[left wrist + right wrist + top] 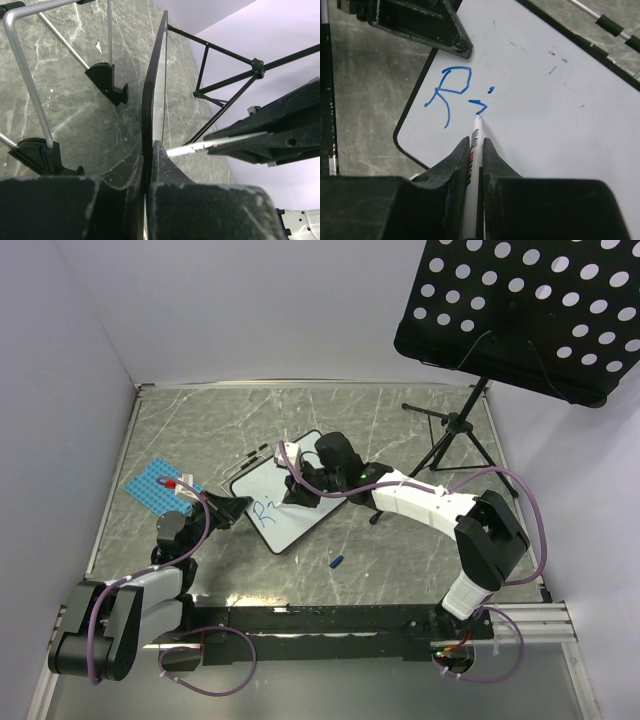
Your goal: Write a sentence on the whiteboard
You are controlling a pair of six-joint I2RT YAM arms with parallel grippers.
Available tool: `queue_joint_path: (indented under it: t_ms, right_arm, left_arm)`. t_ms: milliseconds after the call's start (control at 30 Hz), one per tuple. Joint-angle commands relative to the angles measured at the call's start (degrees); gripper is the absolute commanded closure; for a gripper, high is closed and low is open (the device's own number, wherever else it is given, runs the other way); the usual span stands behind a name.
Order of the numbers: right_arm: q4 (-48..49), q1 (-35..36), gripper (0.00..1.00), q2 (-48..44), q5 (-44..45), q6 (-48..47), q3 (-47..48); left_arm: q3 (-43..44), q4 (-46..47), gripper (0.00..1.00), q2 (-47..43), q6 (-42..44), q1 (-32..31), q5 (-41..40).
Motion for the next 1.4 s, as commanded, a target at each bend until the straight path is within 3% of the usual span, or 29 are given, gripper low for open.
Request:
queue_joint_path:
  t_ms: [0,200,500,800,1367]
  right_arm:
    - [-3.98,0.82,1.00,-0.11,-3.23,-3.62,-1.44]
    - [-5.13,1.70,1.00,-0.46,-3.67,-4.95,-2.50]
    - [-1.09,-1.63,1.00,-0.98,2.83,-0.11,0.22]
    - [-0.30,-3.92,1.00,-4.06,-0.86,1.82,0.76]
    - [3.04,-4.19,1.00,-0.11,2.40,4.19,3.04]
  left_arm:
    - [-2.72,4.54,0.99,-0.27,1.23,-0.36,1.51]
    - [-2.72,4.54,0.99,-0.10,1.23,-0.44,1.51]
    - [-2.90,4.10,0.99,-0.89,1.41,-0.36,1.42]
    - [-2.99,5.15,0.99,0.08,1.15,-0.36,1.60]
    - [-2.64,5.33,0.99,0.51,1.06,-0.36,2.12]
